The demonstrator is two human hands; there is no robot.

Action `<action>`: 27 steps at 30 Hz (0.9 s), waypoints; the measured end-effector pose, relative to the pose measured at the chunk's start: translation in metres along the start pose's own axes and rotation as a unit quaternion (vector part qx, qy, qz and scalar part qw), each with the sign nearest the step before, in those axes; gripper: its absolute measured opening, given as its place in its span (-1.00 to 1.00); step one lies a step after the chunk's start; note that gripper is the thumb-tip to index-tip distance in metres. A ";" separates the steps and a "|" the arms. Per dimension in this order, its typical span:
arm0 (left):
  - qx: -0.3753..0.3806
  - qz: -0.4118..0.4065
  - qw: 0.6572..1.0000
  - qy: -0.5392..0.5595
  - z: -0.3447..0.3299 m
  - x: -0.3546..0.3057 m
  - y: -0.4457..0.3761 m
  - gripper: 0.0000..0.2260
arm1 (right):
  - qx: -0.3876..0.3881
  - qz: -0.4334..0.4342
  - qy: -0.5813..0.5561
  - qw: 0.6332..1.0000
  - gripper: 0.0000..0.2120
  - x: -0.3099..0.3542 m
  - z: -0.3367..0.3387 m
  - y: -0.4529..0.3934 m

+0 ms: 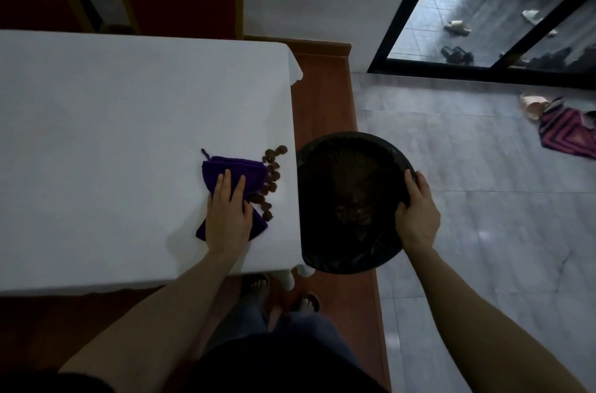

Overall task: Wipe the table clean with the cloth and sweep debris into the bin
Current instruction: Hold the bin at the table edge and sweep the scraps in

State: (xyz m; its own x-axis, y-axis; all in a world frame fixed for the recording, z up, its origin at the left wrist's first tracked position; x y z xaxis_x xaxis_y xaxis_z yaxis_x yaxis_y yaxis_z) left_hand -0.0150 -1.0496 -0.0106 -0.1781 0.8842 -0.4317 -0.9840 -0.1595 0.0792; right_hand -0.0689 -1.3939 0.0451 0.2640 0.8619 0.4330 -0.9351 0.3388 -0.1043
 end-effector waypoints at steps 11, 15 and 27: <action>0.021 -0.004 0.999 0.048 -0.019 -0.044 0.028 -0.53 | 0.000 0.031 -0.037 0.999 -0.34 -0.001 -0.010 0.007; 0.030 -0.021 0.998 0.058 -0.026 -0.061 0.036 -0.52 | 0.002 0.032 -0.041 0.999 -0.34 -0.005 -0.011 0.009; 0.037 -0.106 0.992 0.062 -0.047 -0.101 0.051 -0.49 | -0.001 0.038 -0.047 0.998 -0.35 -0.006 -0.018 0.014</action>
State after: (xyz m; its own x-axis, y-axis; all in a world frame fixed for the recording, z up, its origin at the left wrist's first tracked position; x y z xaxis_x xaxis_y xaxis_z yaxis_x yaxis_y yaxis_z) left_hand -0.0468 -1.1682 -0.0054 0.0288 0.8330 -0.5526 -0.9974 0.0604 0.0391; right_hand -0.0789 -1.3874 0.0254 0.1681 0.8463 0.5056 -0.9513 0.2737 -0.1418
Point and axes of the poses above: each hand's wrist, its own y-axis away from the middle knuckle, its own z-axis out of the back of the hand, x = y × z, the point moved 1 cm from there along -y, towards the middle knuckle, and after that the axes turned 14 degrees about z, right-handed, at the moved point
